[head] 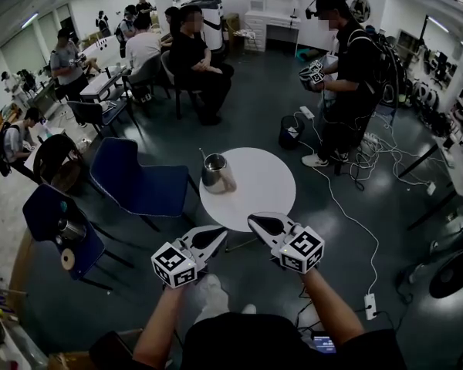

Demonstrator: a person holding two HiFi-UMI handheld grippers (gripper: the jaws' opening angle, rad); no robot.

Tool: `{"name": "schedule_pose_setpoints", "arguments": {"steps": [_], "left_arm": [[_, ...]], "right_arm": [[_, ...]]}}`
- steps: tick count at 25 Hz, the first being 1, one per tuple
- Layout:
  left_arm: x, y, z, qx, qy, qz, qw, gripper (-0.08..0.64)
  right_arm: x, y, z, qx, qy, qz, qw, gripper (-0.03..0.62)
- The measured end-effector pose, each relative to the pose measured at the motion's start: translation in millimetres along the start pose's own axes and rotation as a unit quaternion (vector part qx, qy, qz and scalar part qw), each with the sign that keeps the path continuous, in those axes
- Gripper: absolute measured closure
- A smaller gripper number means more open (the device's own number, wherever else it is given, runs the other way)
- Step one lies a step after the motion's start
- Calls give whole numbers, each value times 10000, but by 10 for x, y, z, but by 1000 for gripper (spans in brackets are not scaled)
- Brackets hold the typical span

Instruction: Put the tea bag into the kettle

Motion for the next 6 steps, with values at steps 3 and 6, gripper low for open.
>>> {"name": "schedule_pose_setpoints", "arguments": {"steps": [3, 6], "left_arm": [[-24, 31, -8, 44, -18, -7, 10000, 545], [-30, 54, 21, 32, -1, 72, 10000, 545]], "right_arm": [[11, 13, -16, -4, -30, 2, 10000, 572], [-28, 1, -28, -19, -48, 8, 10000, 572]]}}
Point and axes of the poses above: the fingertips, and each gripper's own axes: x forward along the fingers, z to its right, y out of its top, the point moved 4 cm from there along -x, backward along the fingers, and after that the axes turned 7 degrees about -z, right-handed, at the moved point
